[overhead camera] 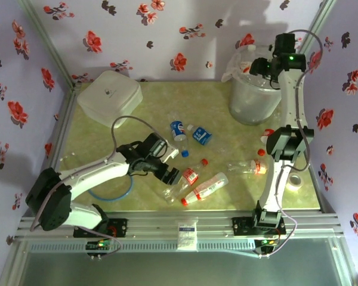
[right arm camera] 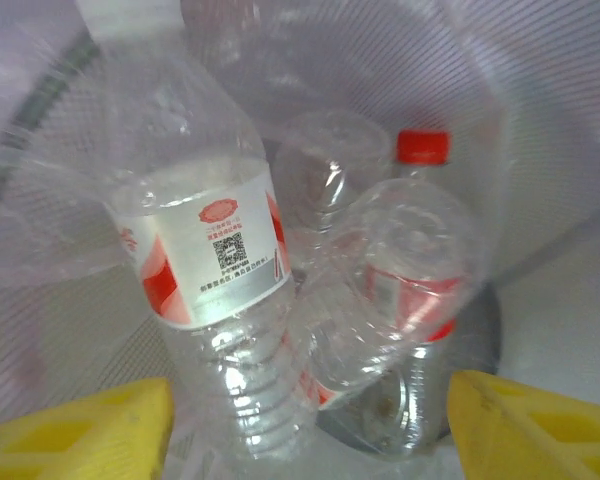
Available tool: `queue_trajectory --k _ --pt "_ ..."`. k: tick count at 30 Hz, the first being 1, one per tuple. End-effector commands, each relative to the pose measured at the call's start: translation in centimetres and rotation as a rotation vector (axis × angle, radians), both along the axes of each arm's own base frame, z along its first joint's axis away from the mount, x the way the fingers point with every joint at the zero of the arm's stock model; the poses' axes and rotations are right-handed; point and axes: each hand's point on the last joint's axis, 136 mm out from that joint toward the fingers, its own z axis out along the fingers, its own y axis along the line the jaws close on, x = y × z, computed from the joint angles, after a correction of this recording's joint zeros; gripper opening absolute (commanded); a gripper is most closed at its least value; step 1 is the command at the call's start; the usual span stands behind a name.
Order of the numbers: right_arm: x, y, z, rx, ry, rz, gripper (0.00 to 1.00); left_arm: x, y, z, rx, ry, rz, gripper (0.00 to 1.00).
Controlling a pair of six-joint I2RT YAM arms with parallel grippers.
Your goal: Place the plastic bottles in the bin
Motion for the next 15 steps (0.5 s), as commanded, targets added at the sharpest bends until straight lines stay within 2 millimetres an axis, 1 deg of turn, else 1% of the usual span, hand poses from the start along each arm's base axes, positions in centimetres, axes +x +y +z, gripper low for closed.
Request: queue_trajectory --k 1,4,7,8,11,15 --pt "-2.8 -0.9 4.5 -0.043 -0.069 -0.031 0.77 -0.6 -0.6 0.2 0.018 -0.006 -0.053 1.0" --pt "-4.3 -0.2 5.3 -0.006 -0.079 -0.017 0.79 -1.4 -1.0 -0.2 0.034 0.006 -0.08 1.0" --pt "-5.9 1.2 5.6 0.061 -0.105 0.013 0.8 -2.3 -1.6 -0.9 0.057 0.022 -0.115 1.0" --pt "-6.4 1.8 5.4 0.091 -0.111 0.027 0.8 -2.7 -1.8 -1.2 0.068 0.031 -0.125 1.0" --pt "-8.2 3.4 5.5 0.175 -0.134 0.074 0.82 -3.7 -2.1 -2.0 0.106 0.054 -0.161 1.0" --pt "-11.2 5.4 4.7 0.239 -0.116 0.137 0.87 -4.9 -2.2 -2.9 0.134 0.067 -0.199 1.0"
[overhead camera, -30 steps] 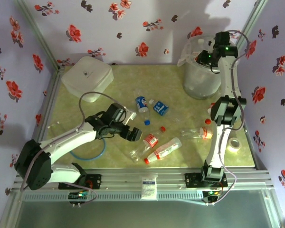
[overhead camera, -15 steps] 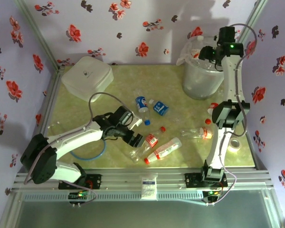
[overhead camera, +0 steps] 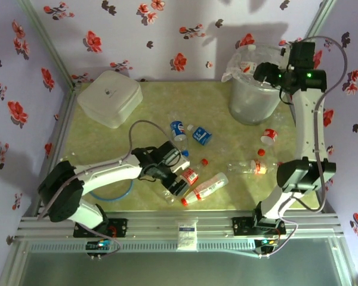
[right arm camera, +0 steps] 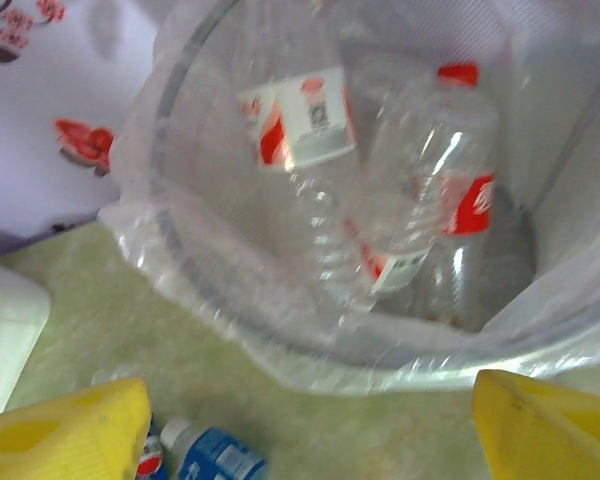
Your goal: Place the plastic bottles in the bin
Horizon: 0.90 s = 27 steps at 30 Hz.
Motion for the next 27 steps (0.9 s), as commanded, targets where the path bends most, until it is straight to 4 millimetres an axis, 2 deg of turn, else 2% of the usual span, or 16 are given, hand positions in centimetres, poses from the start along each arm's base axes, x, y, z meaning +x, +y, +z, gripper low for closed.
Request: queue_trajectory --k 1,8,12,15,21,27 --pt "-2.0 2.5 1.1 0.088 -0.057 0.079 0.88 -0.7 0.2 -0.3 0.038 0.008 -0.041 0.99" --pt "-7.3 4.7 0.3 0.191 -0.091 0.146 0.95 -0.8 0.5 -2.3 0.112 0.042 -0.071 0.87" --pt "-9.1 6.3 1.3 0.318 -0.146 0.181 0.96 -0.8 0.4 -2.8 0.132 0.041 -0.109 0.72" --pt "-9.8 6.8 1.9 0.37 -0.189 0.186 0.96 -0.5 1.0 -2.8 0.17 0.041 -0.111 0.66" --pt "-11.0 8.1 1.0 0.401 -0.147 0.233 0.95 1.1 1.7 -1.1 0.138 0.003 -0.054 0.49" --pt "-12.2 11.1 -1.5 0.436 -0.078 0.328 0.95 2.9 2.1 0.6 0.081 -0.033 0.011 0.42"
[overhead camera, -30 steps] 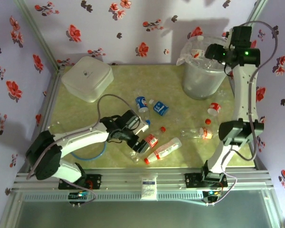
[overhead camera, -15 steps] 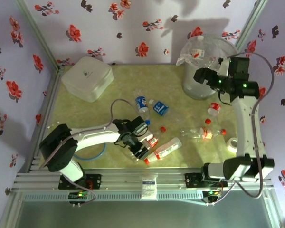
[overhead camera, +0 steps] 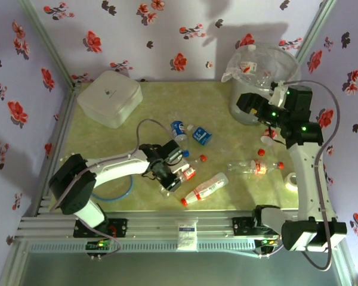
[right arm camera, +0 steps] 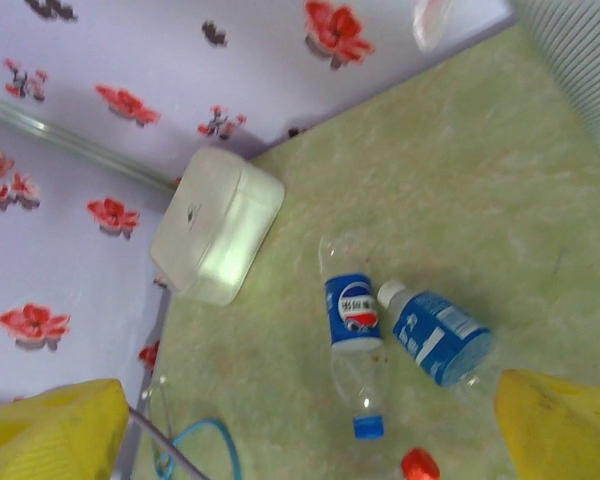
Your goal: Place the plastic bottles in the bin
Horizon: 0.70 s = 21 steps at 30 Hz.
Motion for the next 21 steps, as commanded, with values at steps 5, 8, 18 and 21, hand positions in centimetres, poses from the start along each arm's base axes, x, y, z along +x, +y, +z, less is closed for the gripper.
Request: queue_trajectory --k 5,8,18,21 --pt "-1.4 5.0 -2.4 0.077 0.041 0.157 0.94 3.6 0.3 4.2 -0.133 -0.142 0.117 0.34" --pt "-1.5 7.4 -4.4 0.12 0.084 0.213 0.88 5.9 -0.2 6.6 -0.252 -0.227 0.195 0.28" --pt "-1.4 13.5 -7.5 0.142 0.141 0.378 0.94 7.8 -3.5 10.5 -0.487 -0.29 0.232 0.27" --pt "-1.1 13.9 -8.8 0.12 0.174 0.381 0.93 7.9 -3.8 10.8 -0.51 -0.292 0.235 0.27"
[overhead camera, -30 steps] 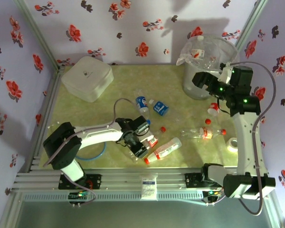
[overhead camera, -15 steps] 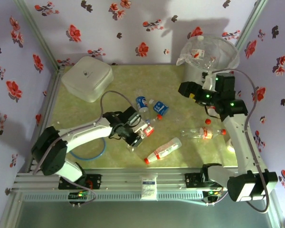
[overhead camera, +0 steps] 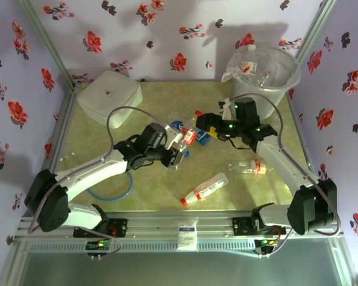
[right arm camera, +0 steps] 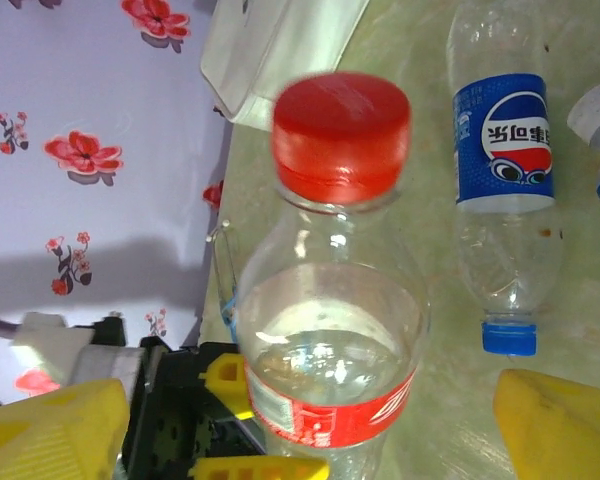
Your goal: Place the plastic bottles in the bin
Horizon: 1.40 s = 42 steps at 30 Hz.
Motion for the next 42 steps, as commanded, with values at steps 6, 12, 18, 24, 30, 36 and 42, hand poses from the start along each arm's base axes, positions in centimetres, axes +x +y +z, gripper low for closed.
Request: queue_trajectory --k 6,12,18,24,30,36,42 --pt "0.7 1.1 -0.5 -0.017 -0.026 0.034 0.83 -0.1 -1.6 1.5 -0.119 -0.008 -0.025 0.27" --pt "1.4 2.1 0.1 0.046 -0.028 0.057 0.79 -0.3 -2.5 1.3 -0.138 0.003 -0.066 0.27" --pt "1.7 2.1 -0.2 0.04 -0.031 0.051 0.61 0.1 -3.2 2.1 -0.156 -0.01 -0.087 0.27" --pt "2.0 1.9 0.1 0.026 -0.052 0.044 0.47 0.2 -3.5 2.3 -0.167 -0.003 -0.082 0.34" --pt "2.8 0.5 1.2 0.004 -0.083 0.006 0.39 0.3 -3.1 2.7 -0.18 -0.013 -0.073 0.42" --pt "3.5 -1.5 2.6 -0.033 -0.136 -0.044 0.35 0.5 -2.7 3.2 -0.217 -0.013 -0.039 0.65" --pt "4.9 -4.9 5.5 -0.088 -0.203 -0.123 0.32 0.6 -1.0 4.4 -0.237 -0.068 0.018 1.0"
